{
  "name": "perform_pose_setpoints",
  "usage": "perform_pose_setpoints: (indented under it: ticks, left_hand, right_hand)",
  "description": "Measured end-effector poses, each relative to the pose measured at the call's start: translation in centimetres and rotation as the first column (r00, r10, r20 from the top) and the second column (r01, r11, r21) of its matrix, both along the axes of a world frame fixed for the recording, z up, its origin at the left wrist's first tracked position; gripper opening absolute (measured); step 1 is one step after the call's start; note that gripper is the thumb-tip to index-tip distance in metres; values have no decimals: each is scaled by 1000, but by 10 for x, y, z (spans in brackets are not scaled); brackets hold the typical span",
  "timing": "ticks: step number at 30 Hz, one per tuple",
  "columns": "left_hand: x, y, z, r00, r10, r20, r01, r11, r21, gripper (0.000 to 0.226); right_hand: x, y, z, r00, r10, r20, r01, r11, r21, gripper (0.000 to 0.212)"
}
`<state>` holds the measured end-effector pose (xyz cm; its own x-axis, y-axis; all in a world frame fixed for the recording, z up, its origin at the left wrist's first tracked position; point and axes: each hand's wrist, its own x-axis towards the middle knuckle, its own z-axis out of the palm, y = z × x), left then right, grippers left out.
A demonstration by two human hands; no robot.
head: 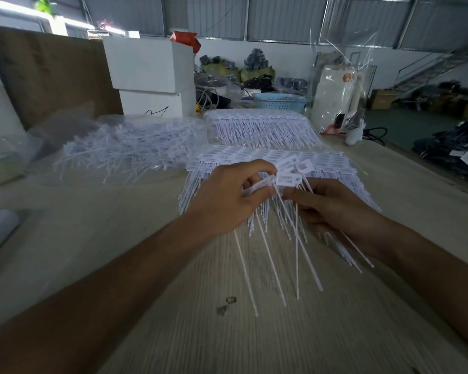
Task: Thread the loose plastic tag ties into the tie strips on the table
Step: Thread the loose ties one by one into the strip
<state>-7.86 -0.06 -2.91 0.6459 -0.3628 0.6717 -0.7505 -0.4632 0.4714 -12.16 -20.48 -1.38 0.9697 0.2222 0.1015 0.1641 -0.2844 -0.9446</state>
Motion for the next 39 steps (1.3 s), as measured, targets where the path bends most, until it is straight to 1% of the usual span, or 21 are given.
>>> perform_pose_setpoints:
  ticks: [1, 2, 3, 4, 5, 6, 7, 9, 11, 14, 17, 20, 23, 27, 30, 33, 36, 38, 39]
  left_hand:
    - [0, 0, 0, 1000, 7, 13, -7, 1000, 8, 21]
    - [0, 0, 0, 1000, 7, 23, -8, 1000, 18, 23]
    - [1, 0, -1, 1000, -2, 25, 2, 999, 32, 23]
    - [2, 0, -2, 1000, -13, 11, 13, 998, 53, 22]
    - [3, -1, -2, 1000, -18, -14, 19, 997, 75, 21]
    - [3, -1, -3, 999, -16, -41, 20, 996, 90, 20]
    - [4, -1, -4, 998, -15, -64, 22, 995, 102, 19]
    - [6, -1, -5, 996, -17, -84, 29, 990, 137, 19]
    - [5, 1, -6, 998, -14, -64, 25, 985, 172, 19]
    - [5, 1, -3, 1000, -19, -14, 21, 987, 158, 20]
    - [3, -1, -2, 1000, -31, -1, 31, 988, 150, 22]
    - [0, -2, -3, 999, -33, -4, 33, 989, 145, 22]
    - [-1, -2, -2, 999, -33, -16, 35, 988, 147, 24]
    - [0, -2, -2, 999, -33, -33, 38, 985, 170, 26]
    - [2, -2, -4, 999, -24, -39, 30, 987, 160, 30]
    - [3, -1, -6, 999, -27, -38, 31, 994, 107, 33]
    - [4, -1, -8, 994, -56, -92, 61, 997, 56, 44]
    - [5, -1, -7, 992, -75, -106, 79, 996, 30, 60]
    - [6, -1, -7, 990, -84, -110, 87, 996, 21, 69]
  right_hand:
    - [1, 1, -1, 999, 2, 32, -1, 1000, -13, 20]
    - [3, 1, -3, 995, 1, 103, 5, 998, -56, 22]
    - [4, 1, -4, 976, 2, 220, 31, 989, -145, 20]
    - [5, 0, -4, 942, 14, 336, 79, 962, -261, 15]
    - [7, -2, -5, 908, 43, 416, 129, 918, -376, 12]
    - [9, -5, -6, 884, 72, 463, 172, 869, -464, 14]
    - [11, -8, -7, 866, 93, 491, 202, 834, -514, 15]
    - [15, -14, -8, 847, 79, 525, 263, 798, -543, 14]
    - [18, -19, -7, 854, 24, 520, 311, 777, -547, 17]
    - [19, -23, -5, 864, -23, 503, 323, 791, -519, 23]
    - [17, -18, -6, 880, -16, 476, 295, 804, -517, 32]
    - [15, -14, -8, 887, 3, 461, 260, 823, -505, 35]
    - [14, -14, -8, 895, 2, 446, 236, 847, -477, 34]
    - [14, -14, -10, 930, 14, 367, 139, 912, -386, 29]
    - [15, -15, -11, 890, 66, 450, 162, 879, -448, 23]
    - [17, -18, -13, 889, 119, 442, 128, 863, -490, 24]
    - [19, -21, -15, 907, 104, 409, 130, 853, -505, 27]
    - [19, -23, -16, 902, 100, 420, 135, 859, -494, 21]
    - [18, -23, -16, 897, 97, 431, 144, 858, -493, 22]
